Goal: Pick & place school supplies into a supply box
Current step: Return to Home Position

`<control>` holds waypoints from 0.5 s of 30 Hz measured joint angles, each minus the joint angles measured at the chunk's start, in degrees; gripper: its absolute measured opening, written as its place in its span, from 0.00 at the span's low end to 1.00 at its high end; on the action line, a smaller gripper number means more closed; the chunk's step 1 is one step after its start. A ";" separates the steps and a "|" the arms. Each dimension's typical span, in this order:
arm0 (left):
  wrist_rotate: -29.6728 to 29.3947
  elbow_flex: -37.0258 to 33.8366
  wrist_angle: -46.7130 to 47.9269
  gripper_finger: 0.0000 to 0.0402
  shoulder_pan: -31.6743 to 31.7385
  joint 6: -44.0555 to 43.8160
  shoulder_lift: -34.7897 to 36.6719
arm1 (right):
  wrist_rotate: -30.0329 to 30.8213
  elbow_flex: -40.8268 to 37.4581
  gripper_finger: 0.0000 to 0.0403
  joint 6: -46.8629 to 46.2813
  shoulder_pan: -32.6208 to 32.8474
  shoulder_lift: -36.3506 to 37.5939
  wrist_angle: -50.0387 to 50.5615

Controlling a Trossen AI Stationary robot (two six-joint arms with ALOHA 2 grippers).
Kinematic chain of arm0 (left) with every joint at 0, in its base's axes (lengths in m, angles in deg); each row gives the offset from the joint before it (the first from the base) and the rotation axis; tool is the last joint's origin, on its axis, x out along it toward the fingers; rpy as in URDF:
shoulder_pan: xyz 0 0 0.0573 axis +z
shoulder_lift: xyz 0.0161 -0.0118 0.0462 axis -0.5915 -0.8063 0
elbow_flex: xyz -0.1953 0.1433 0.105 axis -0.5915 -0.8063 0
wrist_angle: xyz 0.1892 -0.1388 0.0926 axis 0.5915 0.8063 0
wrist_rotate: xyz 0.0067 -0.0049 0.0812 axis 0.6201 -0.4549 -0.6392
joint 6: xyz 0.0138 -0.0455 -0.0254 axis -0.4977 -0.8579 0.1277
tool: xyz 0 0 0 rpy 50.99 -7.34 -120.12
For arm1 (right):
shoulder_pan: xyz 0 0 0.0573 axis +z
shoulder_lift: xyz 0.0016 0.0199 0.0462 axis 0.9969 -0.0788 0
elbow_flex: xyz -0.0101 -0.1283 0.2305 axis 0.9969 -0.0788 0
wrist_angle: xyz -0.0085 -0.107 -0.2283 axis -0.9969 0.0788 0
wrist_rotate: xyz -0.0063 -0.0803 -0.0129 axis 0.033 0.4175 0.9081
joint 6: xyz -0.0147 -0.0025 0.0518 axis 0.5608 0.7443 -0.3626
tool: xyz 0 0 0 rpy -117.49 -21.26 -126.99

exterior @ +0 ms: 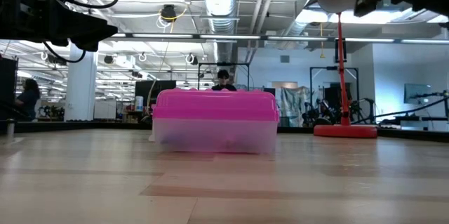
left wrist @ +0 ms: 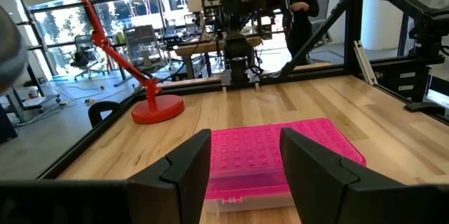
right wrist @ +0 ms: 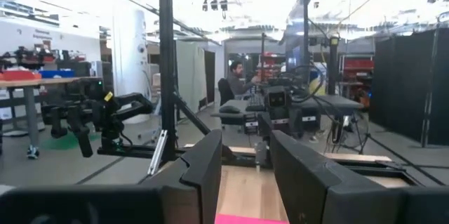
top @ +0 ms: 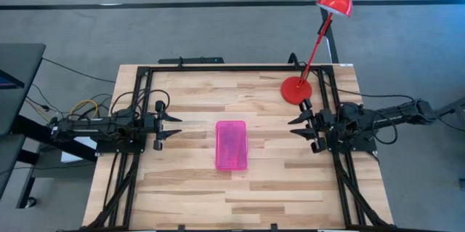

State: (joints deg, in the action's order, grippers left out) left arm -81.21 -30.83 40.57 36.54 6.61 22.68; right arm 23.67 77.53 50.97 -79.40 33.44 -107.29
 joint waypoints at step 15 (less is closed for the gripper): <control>-0.02 0.00 0.00 0.42 0.00 0.00 0.00 | -4.27 -8.88 0.29 -1.49 -5.38 13.35 1.67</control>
State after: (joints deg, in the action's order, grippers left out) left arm -81.24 -30.83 40.57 36.54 6.61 22.68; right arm 19.39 68.66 49.48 -84.79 46.78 -105.62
